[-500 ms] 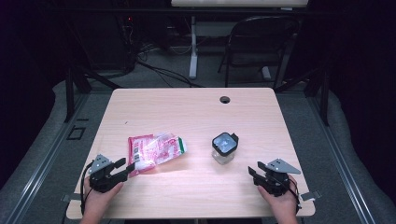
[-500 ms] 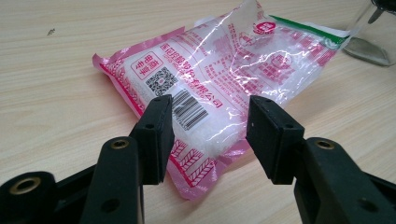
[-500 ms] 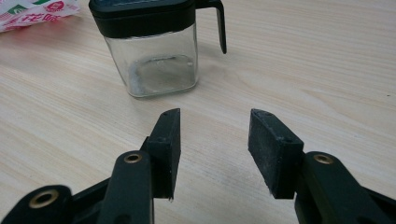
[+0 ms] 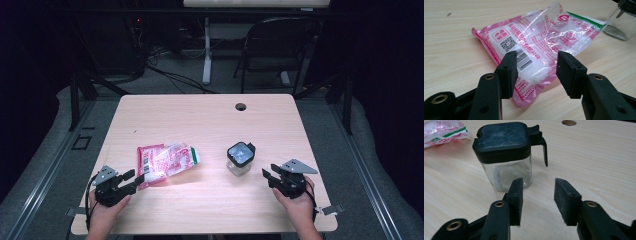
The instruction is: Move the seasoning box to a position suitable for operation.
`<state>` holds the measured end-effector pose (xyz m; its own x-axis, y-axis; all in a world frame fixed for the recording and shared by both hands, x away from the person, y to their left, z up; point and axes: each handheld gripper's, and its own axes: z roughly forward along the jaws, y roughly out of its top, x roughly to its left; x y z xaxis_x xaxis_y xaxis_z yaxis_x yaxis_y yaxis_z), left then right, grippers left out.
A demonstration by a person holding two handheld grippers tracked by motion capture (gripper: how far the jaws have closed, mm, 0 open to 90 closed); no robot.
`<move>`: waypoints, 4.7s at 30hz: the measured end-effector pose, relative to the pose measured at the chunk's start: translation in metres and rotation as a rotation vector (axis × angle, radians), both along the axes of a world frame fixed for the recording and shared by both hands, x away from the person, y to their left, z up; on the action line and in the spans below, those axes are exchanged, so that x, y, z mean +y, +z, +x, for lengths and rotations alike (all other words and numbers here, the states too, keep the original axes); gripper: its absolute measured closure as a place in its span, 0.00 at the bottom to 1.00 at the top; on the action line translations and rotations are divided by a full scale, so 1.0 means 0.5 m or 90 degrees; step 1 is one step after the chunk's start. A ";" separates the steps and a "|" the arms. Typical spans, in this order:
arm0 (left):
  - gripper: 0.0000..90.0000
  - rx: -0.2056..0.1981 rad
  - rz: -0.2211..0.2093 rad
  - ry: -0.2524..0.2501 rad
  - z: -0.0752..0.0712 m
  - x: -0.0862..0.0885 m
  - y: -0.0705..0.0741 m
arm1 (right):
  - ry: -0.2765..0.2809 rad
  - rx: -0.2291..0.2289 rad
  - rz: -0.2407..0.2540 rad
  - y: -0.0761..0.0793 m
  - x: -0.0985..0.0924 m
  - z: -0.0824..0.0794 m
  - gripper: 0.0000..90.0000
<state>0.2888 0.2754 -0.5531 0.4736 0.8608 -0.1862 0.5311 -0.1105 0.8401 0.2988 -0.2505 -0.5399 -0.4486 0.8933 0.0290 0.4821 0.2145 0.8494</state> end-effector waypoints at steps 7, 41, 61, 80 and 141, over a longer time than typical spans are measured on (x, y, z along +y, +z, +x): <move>0.60 -0.002 -0.004 0.000 -0.002 0.003 -0.001 | 0.000 0.010 0.001 0.001 0.017 0.055 0.75; 0.63 0.010 0.005 0.017 -0.014 0.023 -0.012 | 0.043 0.030 -0.051 -0.050 0.052 0.186 0.79; 0.63 0.013 0.001 0.022 -0.013 0.025 -0.013 | 0.029 0.059 -0.089 -0.035 0.066 0.174 0.95; 0.64 0.002 -0.001 0.025 -0.014 0.026 -0.008 | -0.041 0.106 -0.084 -0.023 0.087 0.136 0.95; 0.63 -0.016 0.018 -0.037 -0.030 -0.031 -0.002 | -0.025 0.161 -0.068 -0.009 0.146 -0.052 0.91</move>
